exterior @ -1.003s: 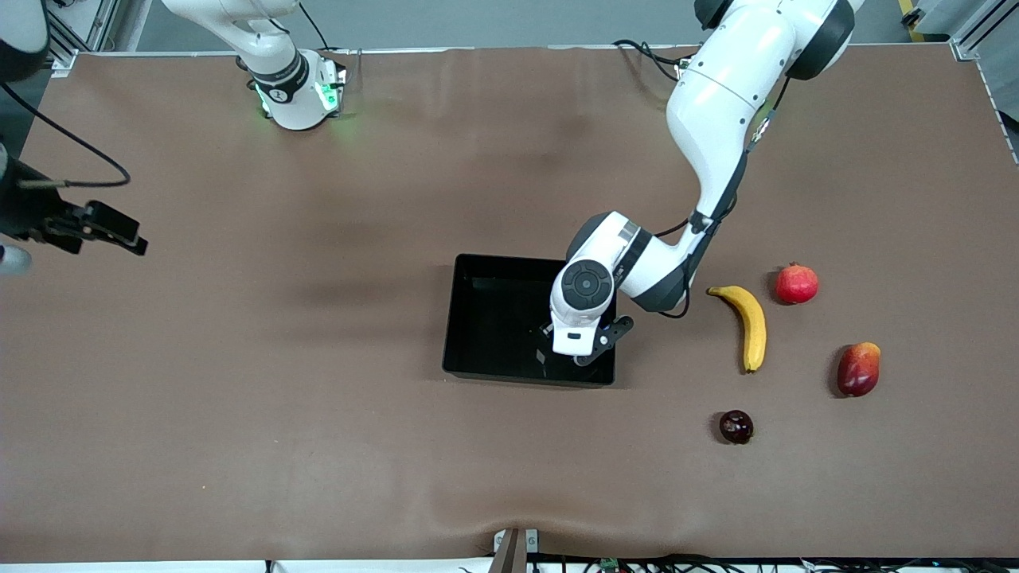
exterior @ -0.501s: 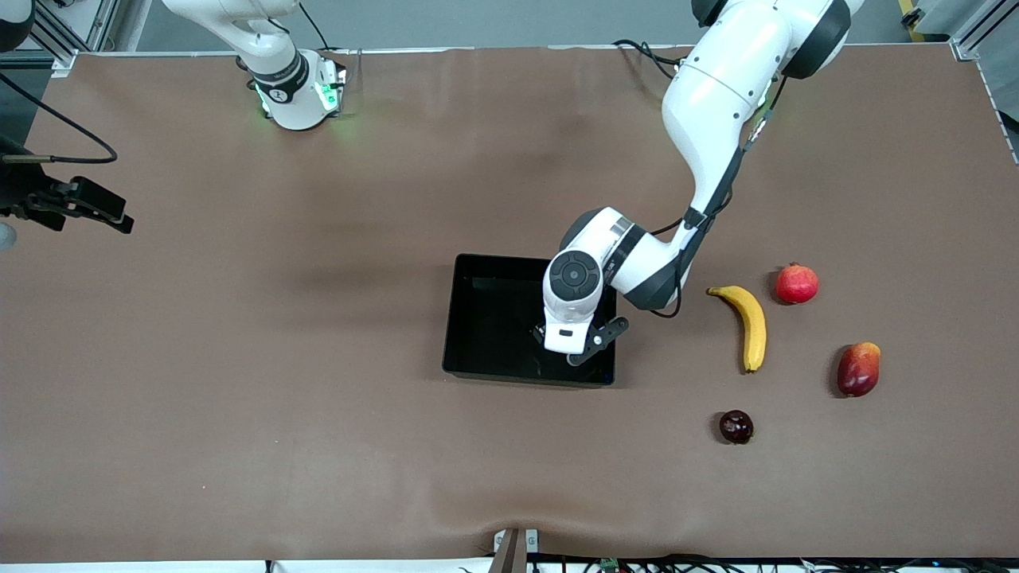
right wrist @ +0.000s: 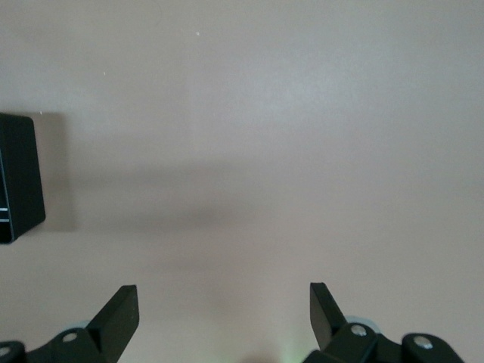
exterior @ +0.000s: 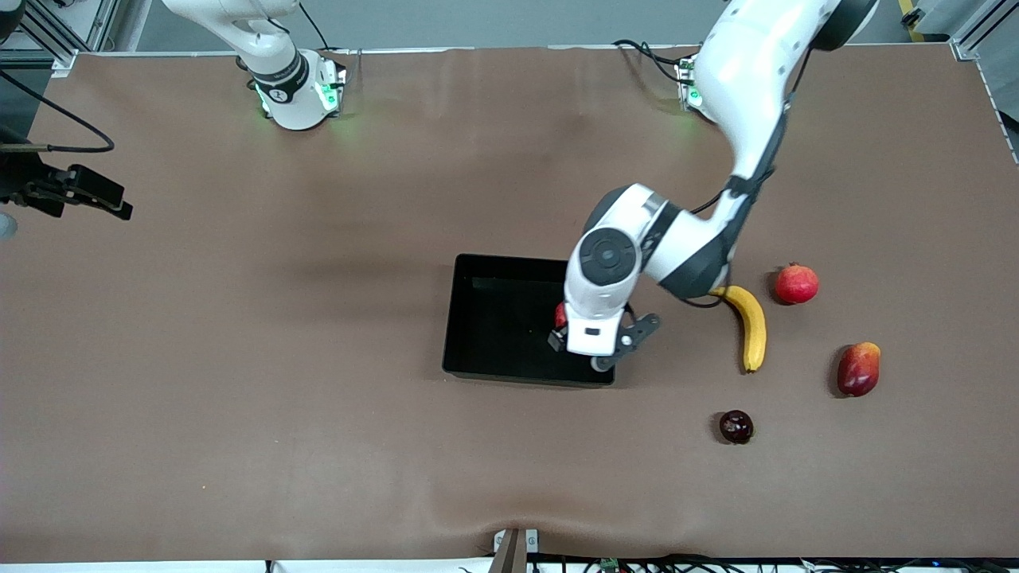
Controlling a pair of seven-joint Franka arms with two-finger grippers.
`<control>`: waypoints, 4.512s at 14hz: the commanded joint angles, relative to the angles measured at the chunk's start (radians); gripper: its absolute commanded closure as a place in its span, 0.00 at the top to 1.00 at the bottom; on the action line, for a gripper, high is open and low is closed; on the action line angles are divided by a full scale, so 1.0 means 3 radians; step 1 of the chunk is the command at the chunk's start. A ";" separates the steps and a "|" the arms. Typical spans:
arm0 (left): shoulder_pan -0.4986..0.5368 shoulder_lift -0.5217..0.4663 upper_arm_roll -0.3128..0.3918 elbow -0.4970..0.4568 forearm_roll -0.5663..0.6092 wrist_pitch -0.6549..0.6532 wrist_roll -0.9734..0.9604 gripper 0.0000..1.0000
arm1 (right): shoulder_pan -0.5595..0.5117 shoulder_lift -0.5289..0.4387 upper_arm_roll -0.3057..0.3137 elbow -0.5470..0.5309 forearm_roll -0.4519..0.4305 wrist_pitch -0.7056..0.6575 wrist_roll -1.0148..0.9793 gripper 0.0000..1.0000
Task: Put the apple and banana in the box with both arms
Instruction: 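Open the left gripper to release the apple inside the box, then move the left gripper over to the yellow banana, then lower the left gripper and grasp the banana by its middle, then lift the banana with the left gripper and carry it over the box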
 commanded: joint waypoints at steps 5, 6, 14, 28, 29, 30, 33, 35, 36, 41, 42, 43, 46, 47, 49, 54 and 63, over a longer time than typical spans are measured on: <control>0.0458 -0.0564 -0.0009 -0.0073 0.0037 -0.0218 0.0877 1.00 | -0.0037 -0.0026 0.0056 0.0071 -0.0039 -0.0066 -0.0028 1.00; 0.0566 -0.0616 -0.0009 -0.0073 0.0032 -0.0248 0.1071 1.00 | -0.0042 -0.0026 0.0051 0.0112 -0.0034 -0.0066 -0.0028 1.00; 0.1272 -0.0734 -0.0019 -0.0308 0.0067 -0.0627 0.2182 1.00 | -0.0042 -0.0016 0.0051 0.0138 -0.0040 -0.0061 -0.0028 1.00; 0.1819 -0.0759 -0.0019 -0.1611 0.0078 0.0697 0.2546 1.00 | -0.0027 -0.0011 0.0051 0.0143 -0.0034 -0.0056 -0.0028 1.00; 0.1814 -0.0754 -0.0019 -0.1698 0.0083 0.0789 0.2551 1.00 | -0.0027 -0.0011 0.0051 0.0143 -0.0034 -0.0056 -0.0028 1.00; 0.1814 -0.0744 -0.0019 -0.1790 0.0093 0.0896 0.2601 1.00 | -0.0032 -0.0011 0.0051 0.0143 -0.0034 -0.0056 -0.0028 1.00; 0.1799 -0.0724 -0.0029 -0.2016 0.0287 0.1193 0.2760 1.00 | -0.0032 -0.0011 0.0051 0.0143 -0.0039 -0.0061 -0.0028 1.00; 0.1768 -0.0678 -0.0039 -0.2052 0.0430 0.1234 0.2826 0.86 | -0.0037 -0.0016 0.0051 0.0143 -0.0040 -0.0061 -0.0028 1.00; 0.1763 -0.0652 -0.0039 -0.2057 0.0501 0.1234 0.2872 0.80 | -0.0037 -0.0016 0.0051 0.0143 -0.0040 -0.0061 -0.0028 1.00; 0.1768 -0.0514 -0.0045 -0.2057 0.0533 0.1311 0.3082 0.79 | -0.0027 -0.0011 0.0051 0.0143 -0.0040 -0.0056 -0.0028 1.00; 0.1773 -0.0494 -0.0045 -0.2067 0.0533 0.1362 0.3082 0.79 | -0.0027 -0.0011 0.0051 0.0143 -0.0040 -0.0056 -0.0028 1.00; 0.1768 -0.0463 -0.0045 -0.2083 0.0533 0.1393 0.3088 0.79 | -0.0027 -0.0011 0.0051 0.0143 -0.0040 -0.0056 -0.0028 1.00; 0.1773 -0.0417 -0.0045 -0.2098 0.0533 0.1470 0.3098 0.76 | -0.0027 -0.0011 0.0051 0.0143 -0.0034 -0.0056 -0.0028 1.00; 0.1773 -0.0407 -0.0045 -0.2098 0.0533 0.1470 0.3098 0.66 | -0.0022 -0.0011 0.0051 0.0143 -0.0034 -0.0056 -0.0028 1.00; 0.1773 -0.0402 -0.0045 -0.2098 0.0533 0.1470 0.3098 0.42 | -0.0022 -0.0011 0.0051 0.0143 -0.0040 -0.0056 -0.0028 1.00; 0.1773 -0.0539 -0.0106 -0.2088 0.0533 0.1419 0.3072 0.00 | -0.0027 -0.0011 0.0051 0.0143 -0.0034 -0.0056 -0.0028 1.00; 0.1758 -0.0770 -0.0530 -0.1292 0.0212 0.0387 0.2975 0.00 | -0.0017 -0.0011 0.0051 0.0143 -0.0029 -0.0061 -0.0028 1.00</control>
